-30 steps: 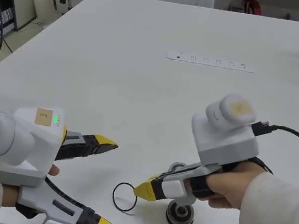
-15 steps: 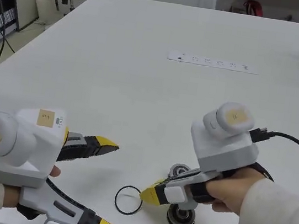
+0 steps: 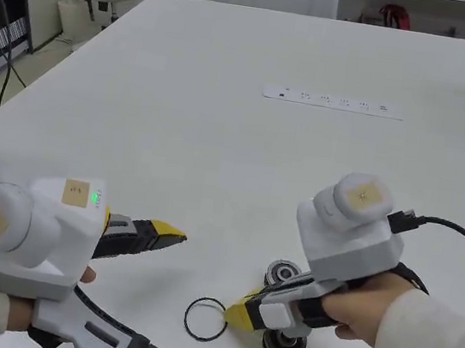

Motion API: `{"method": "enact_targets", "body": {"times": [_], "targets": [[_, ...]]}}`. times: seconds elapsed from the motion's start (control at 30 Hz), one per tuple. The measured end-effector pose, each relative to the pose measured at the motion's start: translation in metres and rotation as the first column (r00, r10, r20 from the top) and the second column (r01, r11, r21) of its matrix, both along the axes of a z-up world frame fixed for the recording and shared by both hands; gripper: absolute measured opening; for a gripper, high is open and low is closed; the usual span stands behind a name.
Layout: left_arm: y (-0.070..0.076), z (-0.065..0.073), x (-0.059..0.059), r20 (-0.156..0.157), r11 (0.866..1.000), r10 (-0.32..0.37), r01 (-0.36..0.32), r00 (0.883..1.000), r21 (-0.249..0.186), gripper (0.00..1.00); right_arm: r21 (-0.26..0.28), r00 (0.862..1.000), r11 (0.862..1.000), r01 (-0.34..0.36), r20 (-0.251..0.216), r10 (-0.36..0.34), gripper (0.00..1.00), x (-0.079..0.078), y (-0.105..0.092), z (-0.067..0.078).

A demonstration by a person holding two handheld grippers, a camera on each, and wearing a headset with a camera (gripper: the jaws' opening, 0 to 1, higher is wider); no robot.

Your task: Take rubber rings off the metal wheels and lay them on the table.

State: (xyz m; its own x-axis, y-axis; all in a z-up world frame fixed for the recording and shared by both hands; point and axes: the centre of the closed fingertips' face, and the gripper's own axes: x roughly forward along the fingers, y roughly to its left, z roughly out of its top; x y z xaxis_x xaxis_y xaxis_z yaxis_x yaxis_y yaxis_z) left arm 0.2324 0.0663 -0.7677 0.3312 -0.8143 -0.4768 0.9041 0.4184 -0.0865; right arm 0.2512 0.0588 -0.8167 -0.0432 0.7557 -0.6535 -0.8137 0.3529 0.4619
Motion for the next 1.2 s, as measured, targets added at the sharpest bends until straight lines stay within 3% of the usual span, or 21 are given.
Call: {"method": "enact_targets", "body": {"times": [0.53,0.83,1.2], "targets": [[0.001,-0.002,0.001,-0.002,1.000,-0.006,0.006,1.000,-0.001,1.00,-0.002,0.998,1.000,-0.018,0.066,0.018,0.07,0.007,0.001,0.014],[0.000,0.000,-0.002,-0.006,1.000,-0.004,0.004,1.000,0.003,1.00,0.012,0.992,0.999,-0.031,0.126,0.029,0.10,0.014,0.001,0.029],[0.004,-0.004,0.000,-0.011,1.000,-0.005,0.005,1.000,0.003,1.00,0.044,0.986,0.999,-0.031,0.167,0.023,0.14,0.020,0.000,0.047]]}}
